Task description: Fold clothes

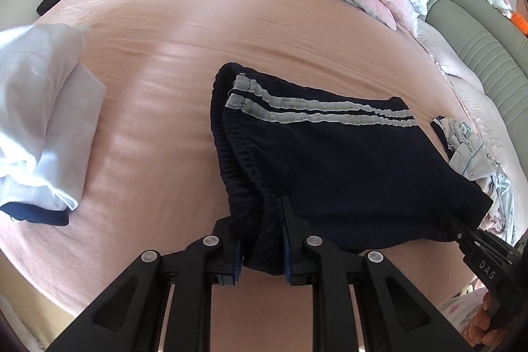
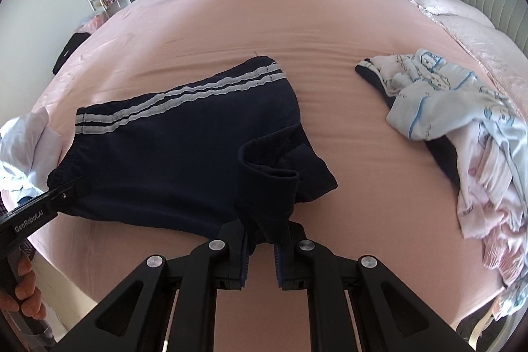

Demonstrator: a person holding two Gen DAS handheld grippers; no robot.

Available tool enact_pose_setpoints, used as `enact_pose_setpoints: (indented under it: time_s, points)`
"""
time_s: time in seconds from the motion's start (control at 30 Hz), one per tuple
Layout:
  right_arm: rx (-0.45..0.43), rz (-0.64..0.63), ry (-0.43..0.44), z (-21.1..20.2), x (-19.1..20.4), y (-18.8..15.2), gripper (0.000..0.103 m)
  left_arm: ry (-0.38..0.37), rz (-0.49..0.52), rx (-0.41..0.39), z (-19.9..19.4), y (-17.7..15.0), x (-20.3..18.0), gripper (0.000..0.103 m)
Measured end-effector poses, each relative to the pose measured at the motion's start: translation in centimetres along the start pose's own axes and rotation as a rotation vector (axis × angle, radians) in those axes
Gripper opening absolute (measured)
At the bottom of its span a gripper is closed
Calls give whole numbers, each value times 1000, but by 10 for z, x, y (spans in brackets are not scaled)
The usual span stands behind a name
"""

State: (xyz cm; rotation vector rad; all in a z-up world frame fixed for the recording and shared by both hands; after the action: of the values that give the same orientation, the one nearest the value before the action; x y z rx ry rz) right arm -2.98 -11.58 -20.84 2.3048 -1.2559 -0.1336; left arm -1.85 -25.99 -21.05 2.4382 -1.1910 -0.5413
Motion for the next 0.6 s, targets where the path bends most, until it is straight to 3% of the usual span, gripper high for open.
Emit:
enact_pose_setpoints:
  time_s: [0.27, 0.6]
  points:
    - [5, 41, 42, -1, 4, -2, 10, -10, -23, 4, -9, -6, 1, 16]
    - [44, 3, 51, -2, -4, -11, 10, 49, 78, 17, 6, 8, -6, 16]
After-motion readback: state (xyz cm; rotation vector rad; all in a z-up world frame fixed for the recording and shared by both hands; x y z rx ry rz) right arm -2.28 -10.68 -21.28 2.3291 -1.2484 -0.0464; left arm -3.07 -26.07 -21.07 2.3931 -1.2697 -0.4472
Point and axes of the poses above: each gripper's, at about its wrist camera, not at the fingertips, and z roughly the way its jaws point, x to its left, y to its top, the point moved 6 cm from there along z, roughly the way its jaws point, and after that the axes turned 4 degrees about z, right-handed, at the moved point
